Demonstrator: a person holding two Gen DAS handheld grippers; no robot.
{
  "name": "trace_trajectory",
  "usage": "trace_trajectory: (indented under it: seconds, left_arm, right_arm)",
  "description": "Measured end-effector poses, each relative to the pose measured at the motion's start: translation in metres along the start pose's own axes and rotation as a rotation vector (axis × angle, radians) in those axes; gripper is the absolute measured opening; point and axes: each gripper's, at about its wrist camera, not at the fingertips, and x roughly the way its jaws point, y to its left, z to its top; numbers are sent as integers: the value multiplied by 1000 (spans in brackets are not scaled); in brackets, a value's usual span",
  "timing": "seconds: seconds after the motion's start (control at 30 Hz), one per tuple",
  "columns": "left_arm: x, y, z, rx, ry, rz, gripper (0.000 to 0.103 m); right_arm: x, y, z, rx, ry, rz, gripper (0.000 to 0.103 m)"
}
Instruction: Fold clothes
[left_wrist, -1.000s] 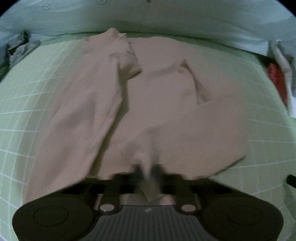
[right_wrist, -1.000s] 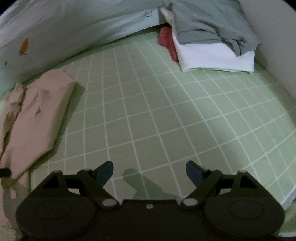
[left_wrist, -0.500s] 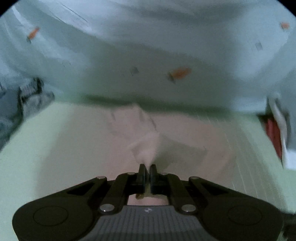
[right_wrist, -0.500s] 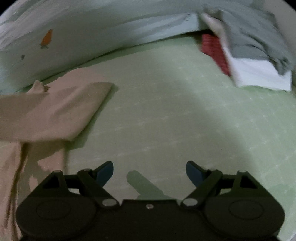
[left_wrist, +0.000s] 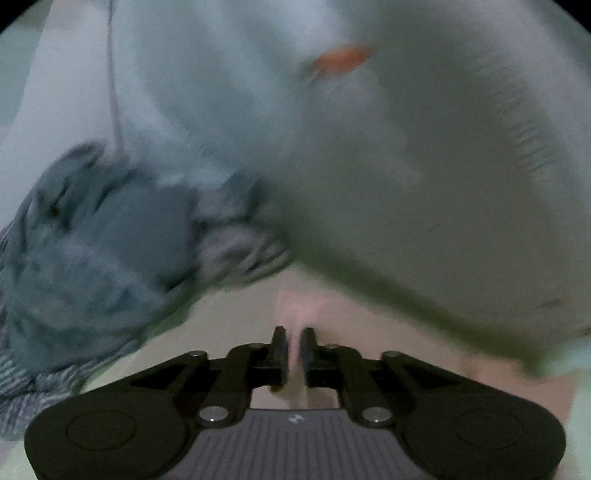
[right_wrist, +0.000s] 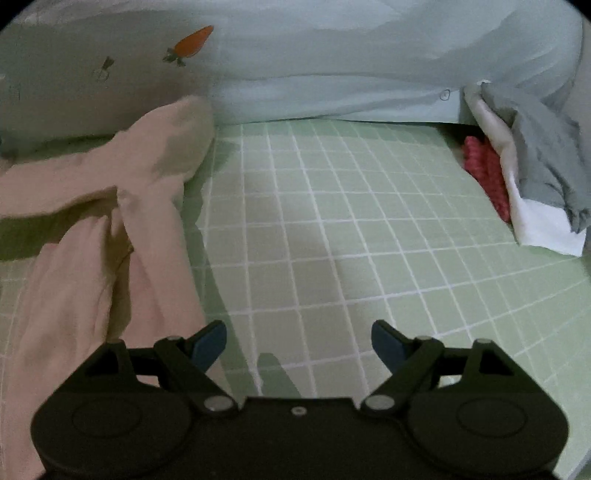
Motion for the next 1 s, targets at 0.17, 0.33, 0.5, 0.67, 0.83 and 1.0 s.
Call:
trace_trajectory:
  seconds: [0.17, 0.33, 0.5, 0.67, 0.83, 1.0]
  left_arm:
    - [9, 0, -41, 5, 94, -57, 74]
    - [-9, -21, -98, 44, 218, -140, 78]
    - [-47, -43, -143, 48, 272, -218, 79]
    - [-100, -72, -170, 81, 240, -253, 81]
    - [-150, -84, -198, 106, 183, -237, 86]
    - [-186, -79, -232, 108, 187, -193, 86]
  right_arm:
    - [-6, 10, -6, -34, 15, -47, 101]
    - [-15, 10, -12, -36, -3, -41, 103]
    - [-28, 6, -27, -54, -50, 31, 103]
    - [-36, 1, -50, -94, -79, 116, 103]
    - [-41, -5, -77, -170, -83, 161, 103]
    - [-46, -19, -94, -154, -64, 203, 77]
